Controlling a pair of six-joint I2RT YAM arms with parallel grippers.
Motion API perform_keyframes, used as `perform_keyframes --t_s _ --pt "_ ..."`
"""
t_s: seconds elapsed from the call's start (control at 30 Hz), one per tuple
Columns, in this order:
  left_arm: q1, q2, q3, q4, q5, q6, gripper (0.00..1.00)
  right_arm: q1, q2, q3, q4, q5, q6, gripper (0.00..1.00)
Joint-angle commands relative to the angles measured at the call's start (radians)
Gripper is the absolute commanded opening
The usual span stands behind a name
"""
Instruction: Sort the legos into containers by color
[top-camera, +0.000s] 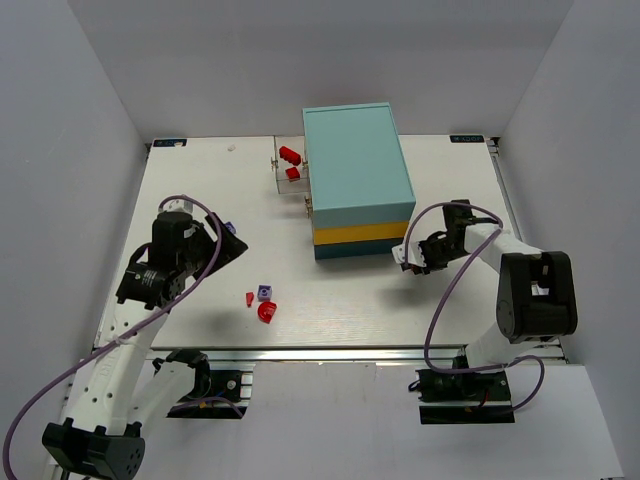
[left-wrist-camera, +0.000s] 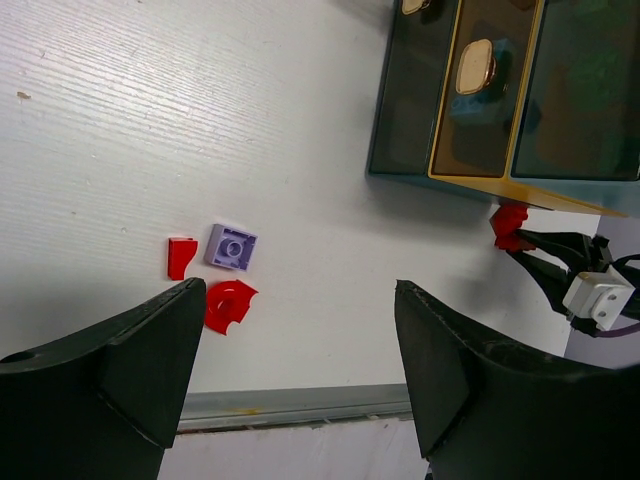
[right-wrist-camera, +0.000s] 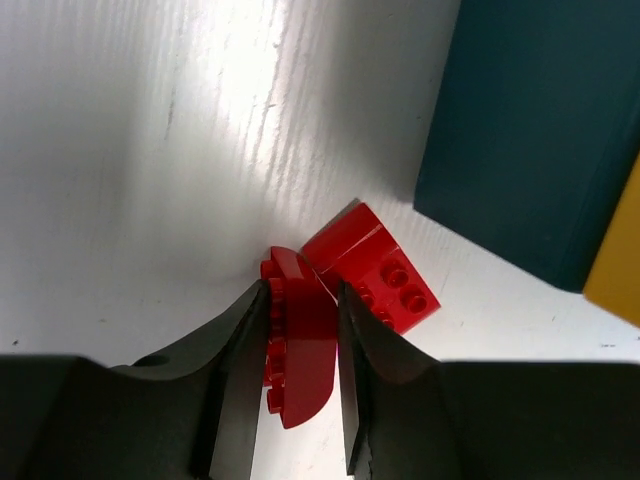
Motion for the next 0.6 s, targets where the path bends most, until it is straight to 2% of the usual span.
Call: perform_keyframes --t_s 0.0,0.07,0.17,0.43,0.57 --pt "0.002 -0.024 -0.001 -0.01 -0.01 -0.007 0.86 -0.004 -0.041 -0.033 -0.035 0.058 -0.018 0.19" --pt "0.002 -0.027 0.0 -0.01 -0.01 -0.005 0.86 -0.004 -0.07 -0.027 -0.073 0.062 -0.032 0.1" --pt "0.002 -0.033 0.005 -0.018 -0.014 -0.002 0.86 -0.005 -0.144 -0.004 -0.19 0.021 -0.035 0.05" --pt "0.002 -0.041 -0.023 0.013 0.005 -0.005 0.86 0.019 -0.343 0.091 -0.444 -0.123 -0.037 0.01" --pt "0.002 -0.046 -0.027 0.02 0.009 -0.002 0.86 0.06 -0.391 0.242 -0.625 -0.411 0.0 0.0"
